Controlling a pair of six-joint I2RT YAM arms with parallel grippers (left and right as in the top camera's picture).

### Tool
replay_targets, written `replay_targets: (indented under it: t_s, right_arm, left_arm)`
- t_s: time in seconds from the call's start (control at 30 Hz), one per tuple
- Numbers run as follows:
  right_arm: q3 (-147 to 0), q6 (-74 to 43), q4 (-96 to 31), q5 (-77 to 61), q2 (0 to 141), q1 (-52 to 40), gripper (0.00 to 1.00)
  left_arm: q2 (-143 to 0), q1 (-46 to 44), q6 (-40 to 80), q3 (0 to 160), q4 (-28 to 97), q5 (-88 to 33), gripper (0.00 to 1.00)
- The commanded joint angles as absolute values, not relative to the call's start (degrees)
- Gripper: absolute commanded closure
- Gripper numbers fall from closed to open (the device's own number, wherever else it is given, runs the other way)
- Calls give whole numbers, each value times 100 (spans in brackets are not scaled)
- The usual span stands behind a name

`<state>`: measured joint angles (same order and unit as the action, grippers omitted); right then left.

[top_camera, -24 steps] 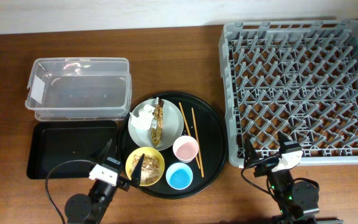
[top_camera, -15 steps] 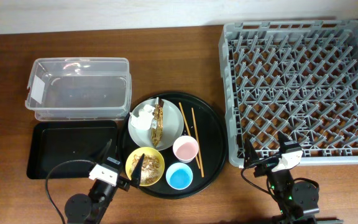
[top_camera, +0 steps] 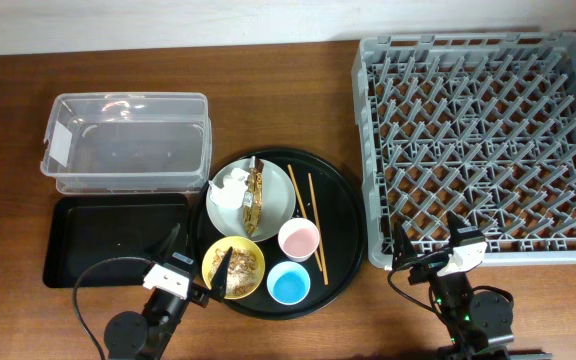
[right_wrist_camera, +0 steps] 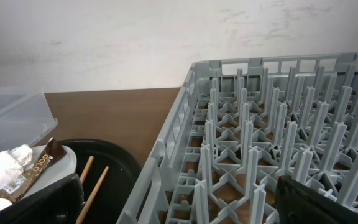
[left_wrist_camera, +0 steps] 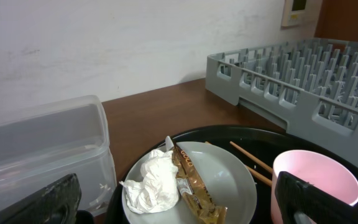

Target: Sort waste into correct bins and load items into the dishwasher rack

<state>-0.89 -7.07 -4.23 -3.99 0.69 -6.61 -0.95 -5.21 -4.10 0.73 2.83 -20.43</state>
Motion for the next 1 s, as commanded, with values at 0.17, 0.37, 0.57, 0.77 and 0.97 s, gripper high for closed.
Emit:
replay_targets:
  t_s: [0.17, 0.37, 0.57, 0.77, 0.97]
  right_arm:
    - [-482, -1009, -499, -2565, 32, -635, 1]
    - [-3454, -342, -3308, -2571, 1114, -635, 1]
    - [-6230, -235, -6412, -2257, 3570, -635, 1]
    - [-6635, -237, -6716, -3301, 4453, -635, 1]
    - [-6632, -497, -6755, -3299, 4462, -635, 1]
  left_arm:
    - [-73, -513, 233, 167, -456, -2956, 1]
    - [-888, -508, 513, 2609, 2102, -3065, 1]
    - [-3459, -508, 163, 5518, 4523, -3065, 1]
    - [-4340, -519, 438, 5898, 4703, -3870, 1]
    - [-6134, -2338, 1481, 5898, 5172, -886, 9]
